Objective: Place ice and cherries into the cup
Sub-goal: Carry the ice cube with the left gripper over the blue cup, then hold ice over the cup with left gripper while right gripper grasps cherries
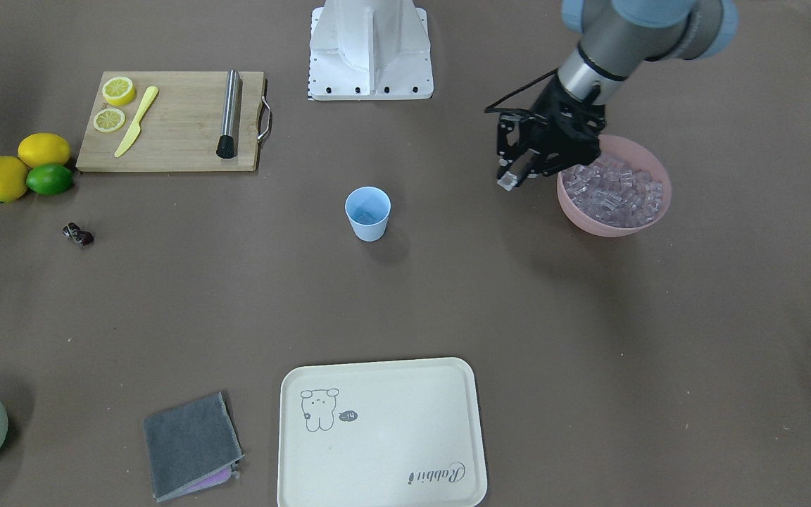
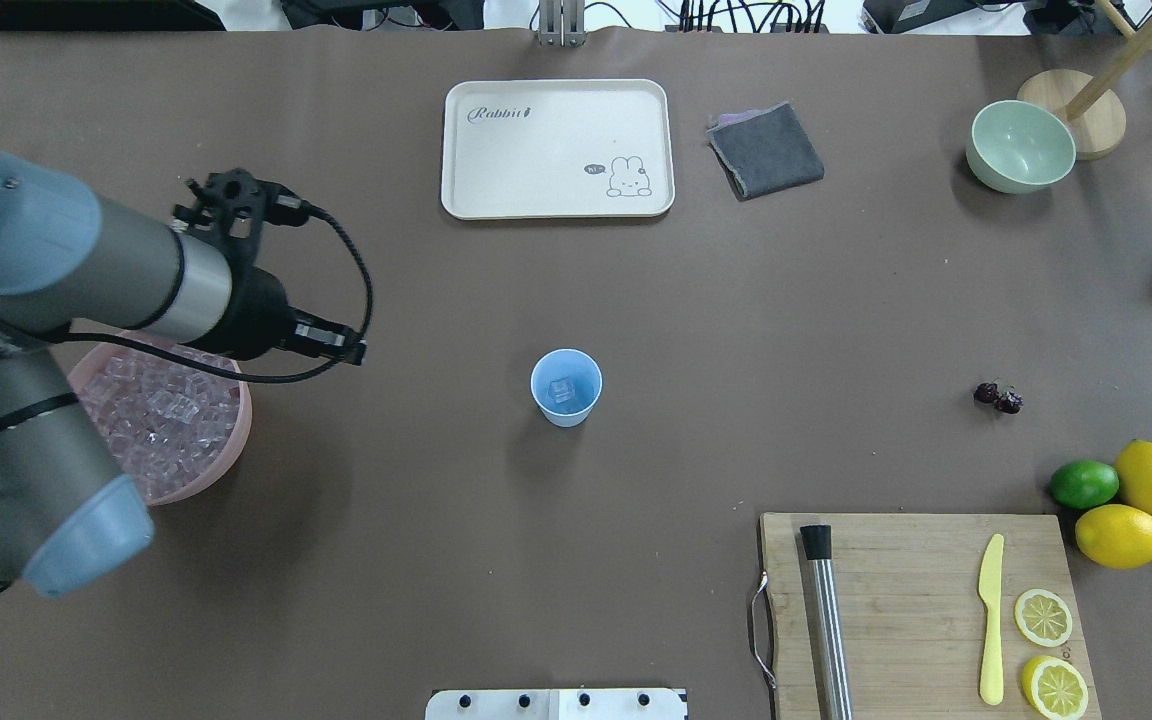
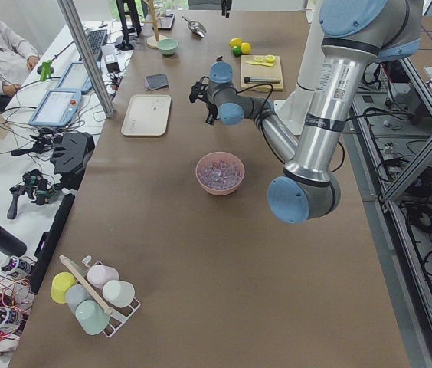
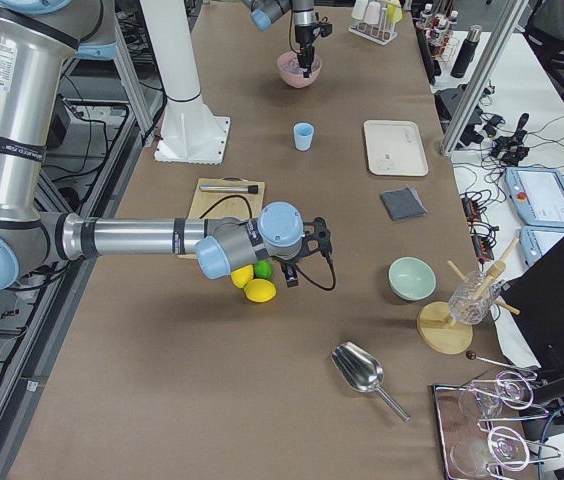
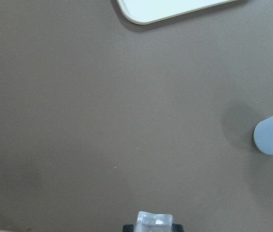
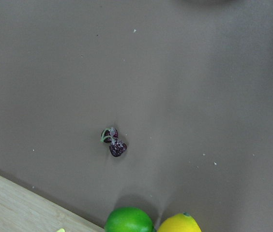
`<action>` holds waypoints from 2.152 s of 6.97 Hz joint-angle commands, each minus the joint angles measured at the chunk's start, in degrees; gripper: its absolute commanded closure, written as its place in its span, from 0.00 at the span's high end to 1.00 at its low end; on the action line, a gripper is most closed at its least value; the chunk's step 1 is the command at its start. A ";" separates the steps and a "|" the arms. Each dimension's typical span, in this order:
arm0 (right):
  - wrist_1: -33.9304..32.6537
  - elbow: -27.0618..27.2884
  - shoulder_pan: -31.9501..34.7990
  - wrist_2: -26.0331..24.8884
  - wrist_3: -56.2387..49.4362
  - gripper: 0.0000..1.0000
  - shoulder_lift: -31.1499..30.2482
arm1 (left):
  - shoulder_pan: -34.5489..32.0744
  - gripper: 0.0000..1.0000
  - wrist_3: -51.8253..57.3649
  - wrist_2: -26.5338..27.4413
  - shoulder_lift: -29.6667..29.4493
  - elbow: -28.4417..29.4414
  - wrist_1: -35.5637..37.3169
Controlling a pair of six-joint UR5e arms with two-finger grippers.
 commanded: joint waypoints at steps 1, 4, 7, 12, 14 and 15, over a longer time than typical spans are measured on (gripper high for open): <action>-0.03 0.85 -3.89 -3.27 6.65 1.00 3.82 | 9.08 0.00 -10.27 9.40 -11.55 5.31 4.64; -0.03 1.11 -12.06 -10.92 14.66 1.00 8.92 | 11.67 0.00 -12.76 13.74 -18.01 13.24 4.11; -0.03 1.21 -15.95 -13.57 15.73 1.00 10.78 | 11.49 0.83 -12.15 14.98 -20.39 15.98 4.02; -0.03 -3.44 -25.35 -25.35 16.00 0.72 10.34 | 10.79 0.97 -12.24 14.71 -20.04 12.47 5.77; -0.03 -4.59 -26.50 -25.44 16.17 0.63 10.95 | 10.88 0.97 -12.24 14.80 -20.21 11.23 8.06; 0.06 -4.51 -27.03 -25.44 17.22 0.60 11.13 | 10.96 0.97 -12.32 14.89 -20.21 11.23 8.06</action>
